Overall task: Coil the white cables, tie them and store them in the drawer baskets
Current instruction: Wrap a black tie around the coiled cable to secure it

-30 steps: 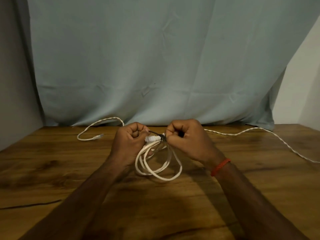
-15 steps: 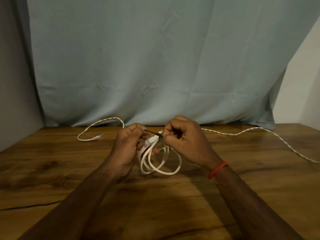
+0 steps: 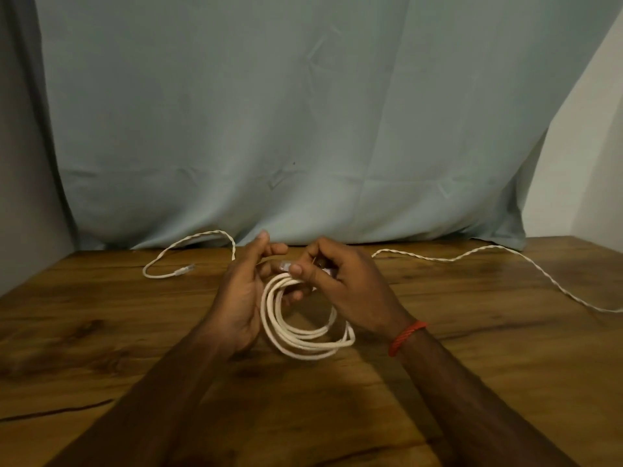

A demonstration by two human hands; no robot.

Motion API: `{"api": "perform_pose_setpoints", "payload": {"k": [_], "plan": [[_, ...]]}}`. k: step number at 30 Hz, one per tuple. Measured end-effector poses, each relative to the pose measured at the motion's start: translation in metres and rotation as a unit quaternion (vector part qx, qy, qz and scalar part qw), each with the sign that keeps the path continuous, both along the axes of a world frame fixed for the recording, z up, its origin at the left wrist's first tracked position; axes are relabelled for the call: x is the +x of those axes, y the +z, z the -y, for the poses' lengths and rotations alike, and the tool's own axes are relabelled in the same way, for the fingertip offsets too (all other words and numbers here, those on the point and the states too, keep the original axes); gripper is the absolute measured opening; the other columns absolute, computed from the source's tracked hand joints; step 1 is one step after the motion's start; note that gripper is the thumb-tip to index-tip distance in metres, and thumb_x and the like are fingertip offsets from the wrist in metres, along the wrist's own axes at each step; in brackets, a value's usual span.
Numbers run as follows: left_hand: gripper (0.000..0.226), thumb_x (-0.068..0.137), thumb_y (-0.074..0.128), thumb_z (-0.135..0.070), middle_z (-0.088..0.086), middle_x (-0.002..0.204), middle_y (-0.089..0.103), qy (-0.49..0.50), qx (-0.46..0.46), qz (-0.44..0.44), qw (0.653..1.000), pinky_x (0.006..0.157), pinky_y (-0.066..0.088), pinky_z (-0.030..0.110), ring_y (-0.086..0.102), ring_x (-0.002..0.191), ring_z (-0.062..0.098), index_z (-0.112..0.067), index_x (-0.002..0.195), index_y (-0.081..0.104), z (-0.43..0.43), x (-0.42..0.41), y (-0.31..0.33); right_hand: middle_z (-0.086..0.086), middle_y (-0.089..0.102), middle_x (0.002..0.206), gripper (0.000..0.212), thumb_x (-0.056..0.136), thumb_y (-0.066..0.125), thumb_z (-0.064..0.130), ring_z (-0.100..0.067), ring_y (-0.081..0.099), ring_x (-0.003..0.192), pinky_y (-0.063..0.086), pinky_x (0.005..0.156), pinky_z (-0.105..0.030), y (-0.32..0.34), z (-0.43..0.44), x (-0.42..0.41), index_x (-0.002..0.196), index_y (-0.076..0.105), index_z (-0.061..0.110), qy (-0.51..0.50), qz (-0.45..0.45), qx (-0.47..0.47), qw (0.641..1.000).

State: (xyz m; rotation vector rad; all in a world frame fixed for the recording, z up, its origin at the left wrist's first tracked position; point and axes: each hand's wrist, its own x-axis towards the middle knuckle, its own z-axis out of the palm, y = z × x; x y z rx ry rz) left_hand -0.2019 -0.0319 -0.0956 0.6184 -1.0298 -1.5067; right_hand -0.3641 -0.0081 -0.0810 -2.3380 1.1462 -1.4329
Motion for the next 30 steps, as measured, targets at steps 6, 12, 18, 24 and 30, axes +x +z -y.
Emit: {"api": "perform_pose_setpoints", "payload": {"k": [6,12,18,24,30], "plan": [[0.075,0.072,0.084,-0.048,0.03,0.127,0.063,-0.084,-0.071,0.101,0.989,0.102,0.044,0.069,0.06,0.119,0.05,-0.007,0.13,0.061,-0.007,-0.006,-0.011,0.012,0.054,0.065,0.023,0.092,0.069,0.037,-0.004,0.052,0.06,0.038,0.055,-0.017,-0.001,0.005,-0.001,0.086,0.058,0.018,-0.125,0.17,-0.055,0.976],[0.026,0.077,0.072,-0.025,0.016,0.072,0.066,-0.038,-0.041,0.088,0.995,0.077,0.058,0.046,0.07,0.066,0.025,-0.001,0.083,0.066,-0.011,-0.016,-0.011,0.006,0.061,0.074,0.022,0.094,0.064,0.041,-0.007,0.055,0.064,0.043,0.057,-0.02,-0.001,0.01,-0.001,0.095,0.057,0.02,-0.15,0.267,-0.039,0.951],[0.035,0.097,0.052,-0.036,0.005,0.055,0.048,0.024,0.04,-0.044,0.998,0.047,0.057,0.033,0.062,0.046,0.017,-0.006,0.078,0.051,-0.002,-0.018,-0.011,-0.005,0.073,0.079,0.03,0.089,0.068,0.049,-0.018,0.066,0.072,0.053,0.068,-0.041,-0.007,0.021,-0.005,0.095,0.07,0.019,-0.054,0.212,0.134,0.966],[0.038,0.082,0.058,-0.045,-0.005,0.051,0.035,0.033,0.057,-0.075,0.995,0.035,0.033,0.016,0.034,0.036,0.002,-0.007,0.081,0.053,0.005,-0.015,-0.012,-0.004,0.071,0.068,0.029,0.101,0.053,0.042,-0.041,0.068,0.065,0.056,0.055,-0.046,-0.004,0.012,-0.006,0.097,0.068,0.016,-0.025,0.107,0.19,0.976],[0.053,0.085,0.054,-0.065,-0.005,0.045,0.031,0.049,0.105,-0.086,0.99,0.031,0.031,0.014,0.03,0.031,0.004,-0.015,0.069,0.047,0.003,-0.011,-0.003,-0.007,0.071,0.07,0.03,0.103,0.053,0.03,-0.038,0.064,0.064,0.052,0.044,-0.028,-0.003,0.008,0.0,0.114,0.062,0.004,0.036,0.145,0.244,0.958]]}}
